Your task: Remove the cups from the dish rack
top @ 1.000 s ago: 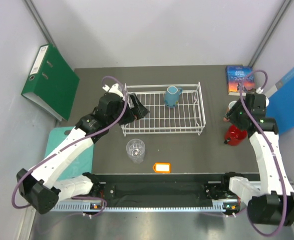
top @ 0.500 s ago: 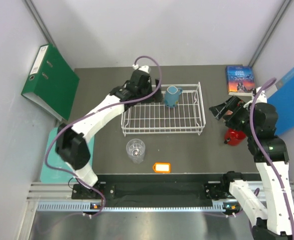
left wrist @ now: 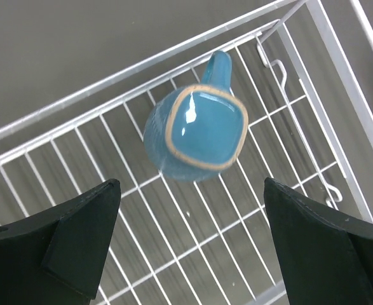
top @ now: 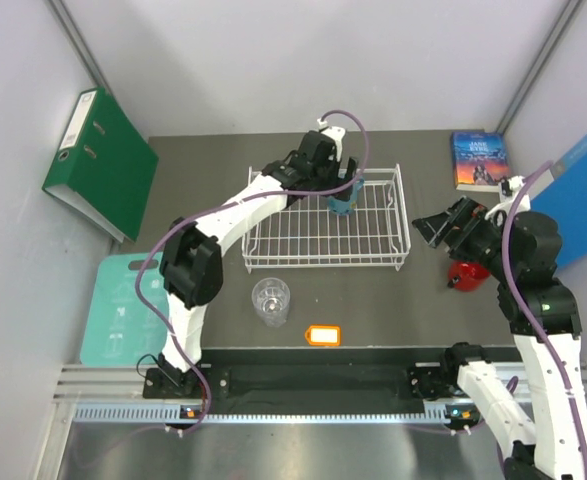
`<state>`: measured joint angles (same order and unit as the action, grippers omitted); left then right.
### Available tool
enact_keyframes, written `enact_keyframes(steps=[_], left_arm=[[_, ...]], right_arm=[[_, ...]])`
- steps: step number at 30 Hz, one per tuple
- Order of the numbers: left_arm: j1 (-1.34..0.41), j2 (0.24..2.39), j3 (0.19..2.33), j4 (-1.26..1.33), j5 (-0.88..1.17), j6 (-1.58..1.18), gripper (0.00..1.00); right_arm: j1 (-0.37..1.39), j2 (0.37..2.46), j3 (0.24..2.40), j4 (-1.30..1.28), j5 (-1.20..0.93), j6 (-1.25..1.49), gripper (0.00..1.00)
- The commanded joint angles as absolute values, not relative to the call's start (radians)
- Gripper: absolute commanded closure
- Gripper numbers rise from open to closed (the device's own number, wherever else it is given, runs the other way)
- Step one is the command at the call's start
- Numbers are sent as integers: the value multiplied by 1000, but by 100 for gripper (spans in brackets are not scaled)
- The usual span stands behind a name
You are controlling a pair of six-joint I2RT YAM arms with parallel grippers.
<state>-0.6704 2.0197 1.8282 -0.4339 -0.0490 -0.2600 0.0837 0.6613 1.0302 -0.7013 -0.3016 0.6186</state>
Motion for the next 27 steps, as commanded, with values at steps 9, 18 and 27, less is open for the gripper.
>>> enact_keyframes(steps=[9,18,27], left_arm=[[-669,2200,2080,-420,-32,-158,1],[-669,2260,2082,-434,-37,-202,1],[-664,2278,2068,-420,-25,-210,9]], right_arm=[[103,678,1058,-673,-321,603,11],[109,687,1046,-675,-307,598,11],[114,687,1029,-670,-296,600,12]])
